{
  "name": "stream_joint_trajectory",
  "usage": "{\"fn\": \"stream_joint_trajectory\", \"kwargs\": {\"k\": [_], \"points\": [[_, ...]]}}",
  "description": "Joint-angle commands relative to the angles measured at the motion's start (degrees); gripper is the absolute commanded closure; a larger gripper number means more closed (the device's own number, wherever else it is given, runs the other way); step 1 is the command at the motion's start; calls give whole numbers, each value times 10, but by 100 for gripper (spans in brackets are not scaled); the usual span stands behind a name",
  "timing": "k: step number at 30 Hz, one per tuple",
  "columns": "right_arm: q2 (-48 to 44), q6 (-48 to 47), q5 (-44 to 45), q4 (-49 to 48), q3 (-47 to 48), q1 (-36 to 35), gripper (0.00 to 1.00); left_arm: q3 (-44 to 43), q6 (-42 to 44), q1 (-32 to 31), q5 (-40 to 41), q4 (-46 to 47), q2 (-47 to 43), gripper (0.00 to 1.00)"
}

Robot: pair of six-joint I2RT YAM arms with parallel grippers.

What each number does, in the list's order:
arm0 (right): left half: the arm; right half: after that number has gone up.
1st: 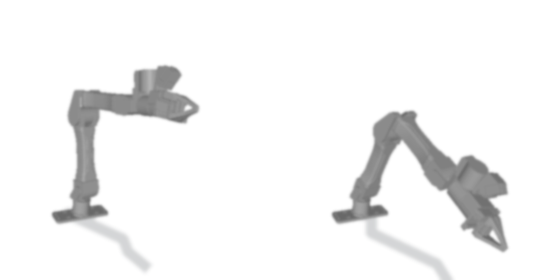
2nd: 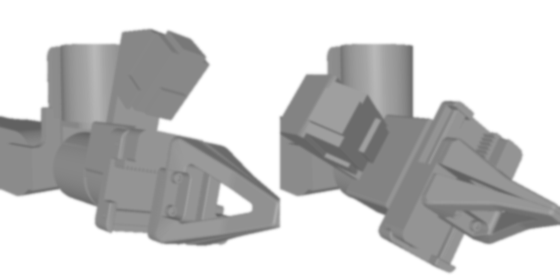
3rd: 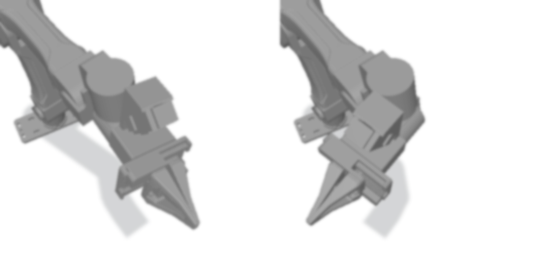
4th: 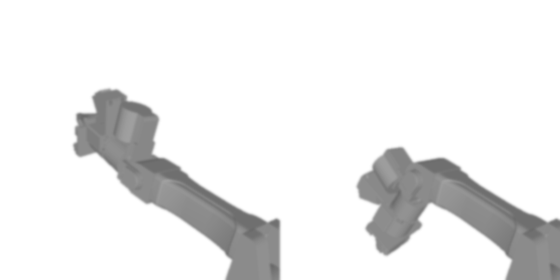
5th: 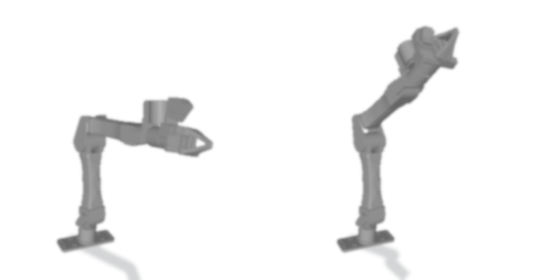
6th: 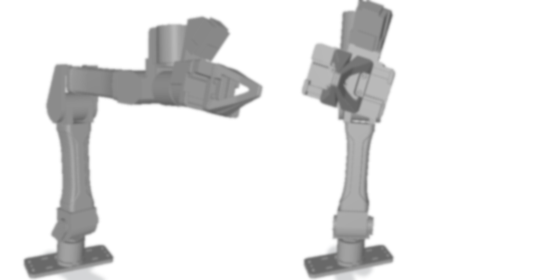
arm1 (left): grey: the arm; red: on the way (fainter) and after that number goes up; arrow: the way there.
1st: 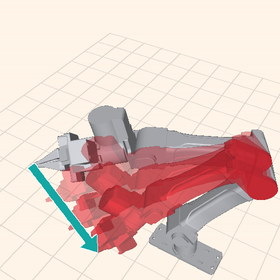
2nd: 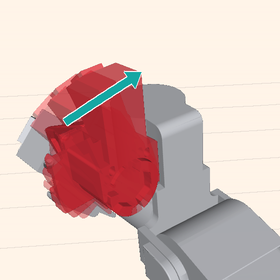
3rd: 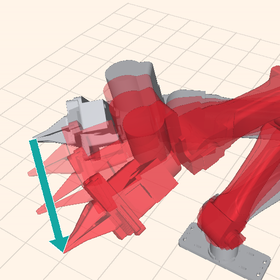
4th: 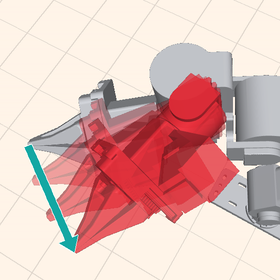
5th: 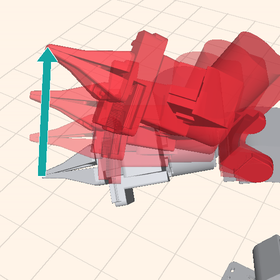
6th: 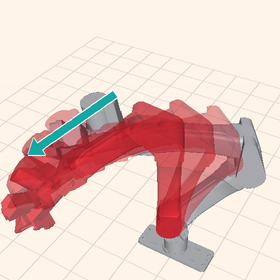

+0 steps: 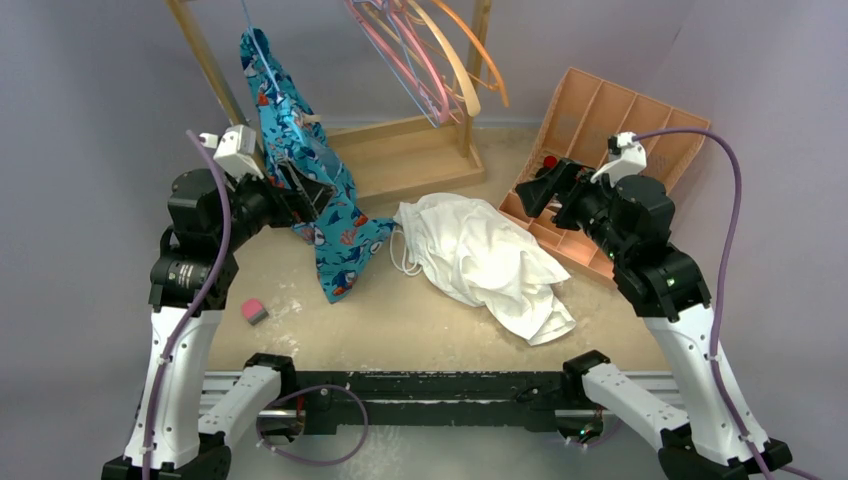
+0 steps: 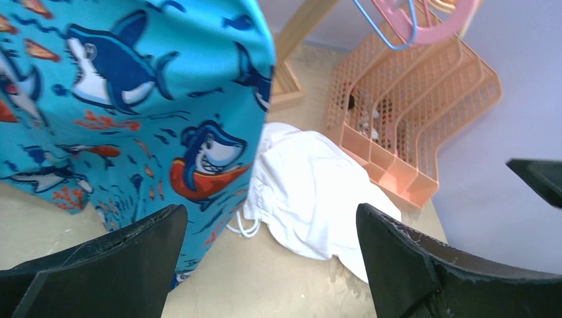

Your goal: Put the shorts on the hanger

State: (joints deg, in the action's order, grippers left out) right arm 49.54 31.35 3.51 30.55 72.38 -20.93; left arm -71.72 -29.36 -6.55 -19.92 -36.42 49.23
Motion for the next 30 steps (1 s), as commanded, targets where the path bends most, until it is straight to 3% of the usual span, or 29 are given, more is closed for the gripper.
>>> {"fn": "stream_joint_trajectory", "kwargs": {"k": [1,13,19,22,26,30], "points": [[-15,21,7,-20,19,2,1,9,15,-13,-51,48,-10,2],[-16,51,-2,-13,-31,2,2,53,-11,-33,-116,99,-20,1],[2,100,21,5,-66,2,3,53,-14,-35,-99,102,-19,1],[20,152,51,26,-81,1,8,48,-13,-35,-77,93,-18,1],[35,197,73,25,-114,2,27,42,-12,-35,-57,89,-18,1],[48,232,77,-21,-163,2,38,40,-14,-35,-46,93,-17,1]]}}
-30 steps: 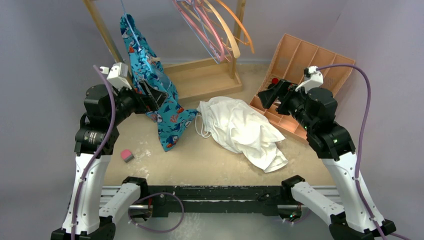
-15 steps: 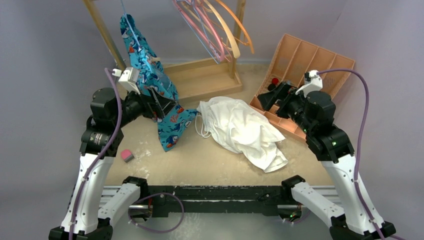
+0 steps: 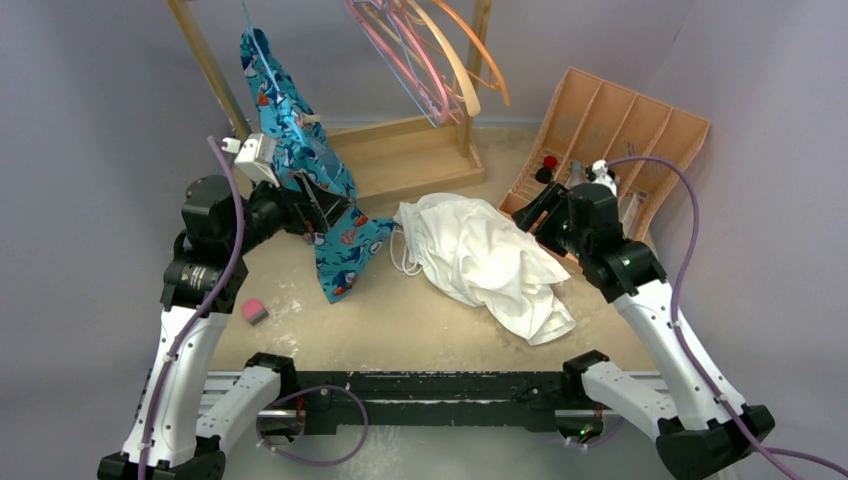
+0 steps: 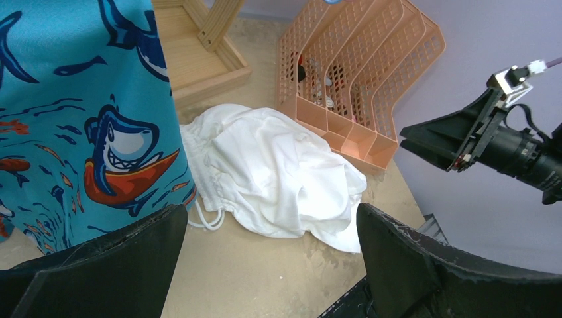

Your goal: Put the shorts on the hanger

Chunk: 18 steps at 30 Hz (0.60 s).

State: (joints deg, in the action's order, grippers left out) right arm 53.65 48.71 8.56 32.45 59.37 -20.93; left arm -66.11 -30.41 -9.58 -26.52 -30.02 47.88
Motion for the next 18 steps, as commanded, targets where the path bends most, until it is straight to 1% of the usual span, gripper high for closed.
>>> {"fn": "stream_joint_trajectory", "kwargs": {"k": [1,3,5,7,9,13,18], "points": [[15,54,10,-56,-49,2,40,-17,-4,-4,24,29,-4,1],[35,37,-27,-88,-65,1,42,-20,-6,-4,45,22,-4,2],[58,16,-74,-118,-72,1,41,-20,-5,-4,58,18,-6,2],[77,-13,-140,-163,-78,-1,39,-19,-7,-4,71,16,-9,2],[90,-25,-169,-197,-83,-11,40,-19,-9,-4,89,9,-12,0],[115,-45,-180,-242,-74,-44,43,-19,-18,-4,147,-3,-28,0],[162,-50,-142,-268,-51,-104,46,-29,-23,-4,197,-24,-34,0]]}}
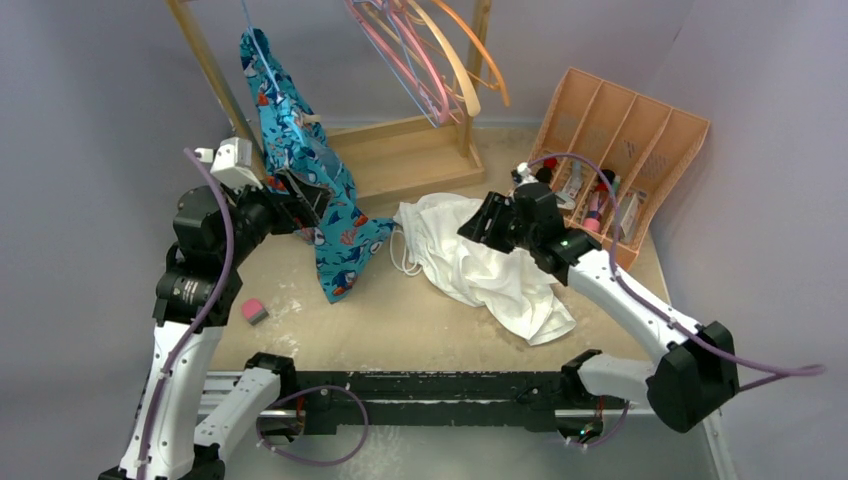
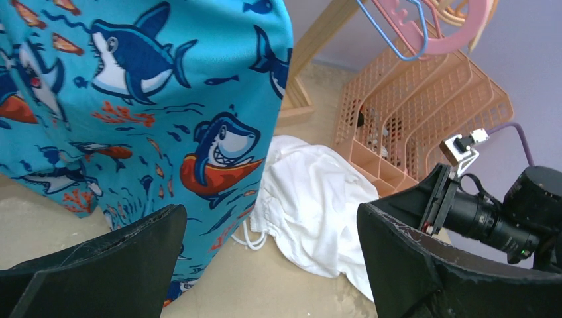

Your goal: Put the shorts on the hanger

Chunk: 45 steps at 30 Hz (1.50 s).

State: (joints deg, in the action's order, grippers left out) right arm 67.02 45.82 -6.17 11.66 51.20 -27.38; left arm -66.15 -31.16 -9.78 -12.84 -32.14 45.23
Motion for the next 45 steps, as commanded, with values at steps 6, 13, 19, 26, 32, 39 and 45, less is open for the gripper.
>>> {"fn": "stream_joint_trajectory", "kwargs": {"k": [6,13,19,26,32,39,45], "points": [[111,-52,88,-95,77,-125,55,-53,-22,-2,156,-30,-11,0],[207,-92,176,-126,119,-187,54,-87,-21,-2,177,-55,-10,0],[294,-117,235,-116,156,-194,52,-97,-26,-2,192,-65,-9,0],[388,-156,213,-121,190,-199,50,-96,-19,-2,203,-67,-16,0],[457,-179,246,-100,199,-213,46,-86,-15,-2,200,-64,-21,0],[457,-209,293,-60,194,-214,74,-81,-40,-2,170,-50,-16,0],[330,-205,240,-25,170,-214,97,-88,-64,-2,100,-40,10,4]]}}
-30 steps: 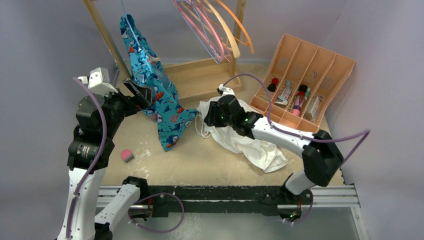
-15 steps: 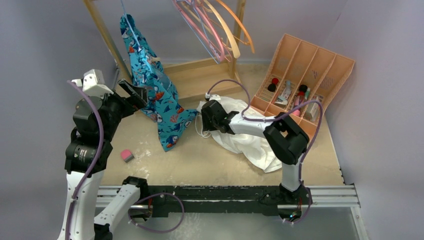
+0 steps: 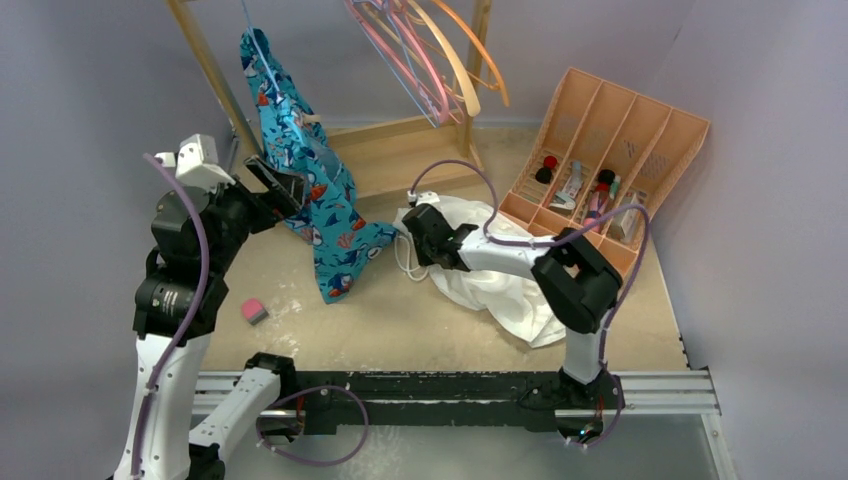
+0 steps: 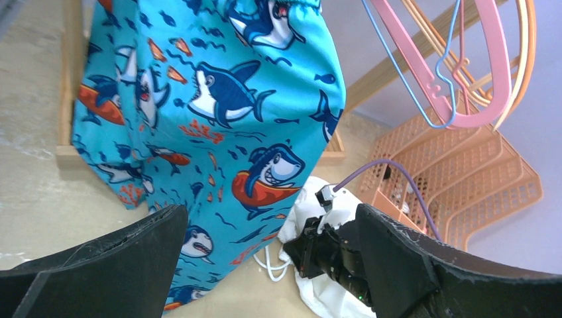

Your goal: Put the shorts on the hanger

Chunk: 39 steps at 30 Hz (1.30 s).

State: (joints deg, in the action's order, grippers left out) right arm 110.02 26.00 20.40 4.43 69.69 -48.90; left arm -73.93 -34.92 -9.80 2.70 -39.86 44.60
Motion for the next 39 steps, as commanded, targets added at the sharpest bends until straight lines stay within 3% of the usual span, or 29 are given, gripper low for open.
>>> {"fn": "stream_joint_trajectory", "kwargs": {"k": [1,12,20,27,31,39], "points": [[-125,-4,-33,54,-20,1,99,-8,-29,-2,-66,44,18,5],[-349,38,-64,134,-24,2,100,31,-69,-2,-222,114,69,15],[-454,71,-127,118,5,2,100,50,-93,-3,-342,195,96,16],[-535,156,-122,19,-27,2,100,99,-139,-11,-380,266,104,16],[-566,194,-113,-66,-69,2,100,162,-215,-31,-418,404,99,11],[-586,224,-102,-152,-93,2,100,219,-227,-107,-364,471,124,6]]}}
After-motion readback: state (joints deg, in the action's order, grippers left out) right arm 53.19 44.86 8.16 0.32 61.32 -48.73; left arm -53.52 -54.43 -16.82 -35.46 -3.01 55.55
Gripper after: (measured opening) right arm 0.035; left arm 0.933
